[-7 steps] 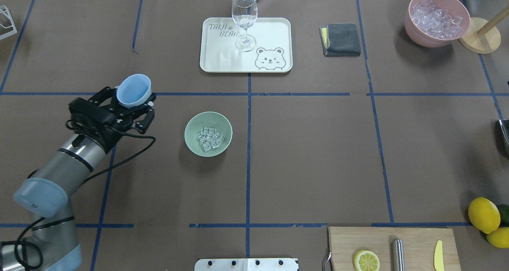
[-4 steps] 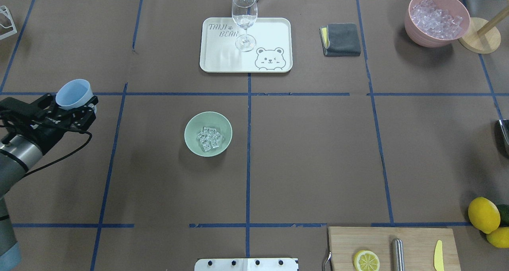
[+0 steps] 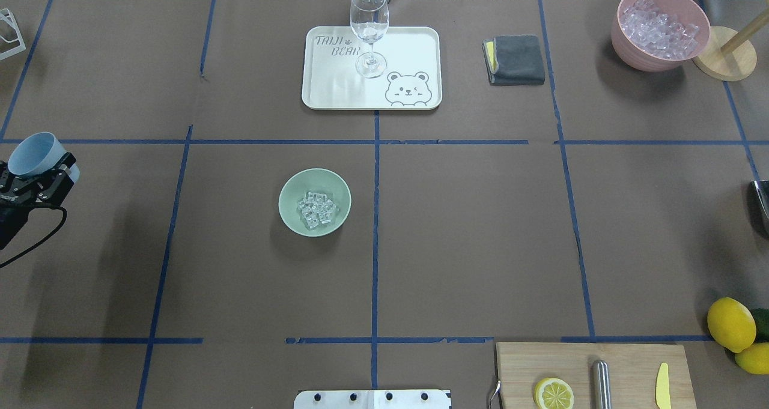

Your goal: Pour ice into bowl

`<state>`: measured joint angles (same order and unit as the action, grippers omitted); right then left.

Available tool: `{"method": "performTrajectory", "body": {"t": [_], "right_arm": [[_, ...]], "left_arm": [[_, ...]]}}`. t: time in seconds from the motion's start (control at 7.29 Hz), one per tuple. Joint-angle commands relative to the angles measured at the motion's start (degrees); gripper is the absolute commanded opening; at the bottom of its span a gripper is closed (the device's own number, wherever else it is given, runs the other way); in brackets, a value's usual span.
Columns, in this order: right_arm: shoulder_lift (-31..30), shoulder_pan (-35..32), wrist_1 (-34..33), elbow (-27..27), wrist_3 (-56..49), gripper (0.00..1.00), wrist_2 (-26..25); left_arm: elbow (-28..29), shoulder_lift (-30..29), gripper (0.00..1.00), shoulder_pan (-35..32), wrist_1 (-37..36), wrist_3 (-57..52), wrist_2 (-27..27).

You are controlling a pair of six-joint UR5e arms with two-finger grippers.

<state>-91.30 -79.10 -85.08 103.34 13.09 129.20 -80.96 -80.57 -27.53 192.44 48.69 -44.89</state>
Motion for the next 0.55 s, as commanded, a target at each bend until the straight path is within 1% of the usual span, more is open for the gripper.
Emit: {"method": "performTrajectory", "body": {"t": [0.0, 0.41], "right_arm": [[0.0, 0.0, 0.0, -0.1, 0.1, 1.0, 0.0], [0.0, 0.0, 0.0, -0.1, 0.2, 1.0, 0.0]], "left_arm": [[2.5, -0.1, 0.0, 0.4, 0.3, 0.3, 4.0], [4.8, -0.4, 0.0, 2.3, -0.3, 0.4, 4.3]]}}
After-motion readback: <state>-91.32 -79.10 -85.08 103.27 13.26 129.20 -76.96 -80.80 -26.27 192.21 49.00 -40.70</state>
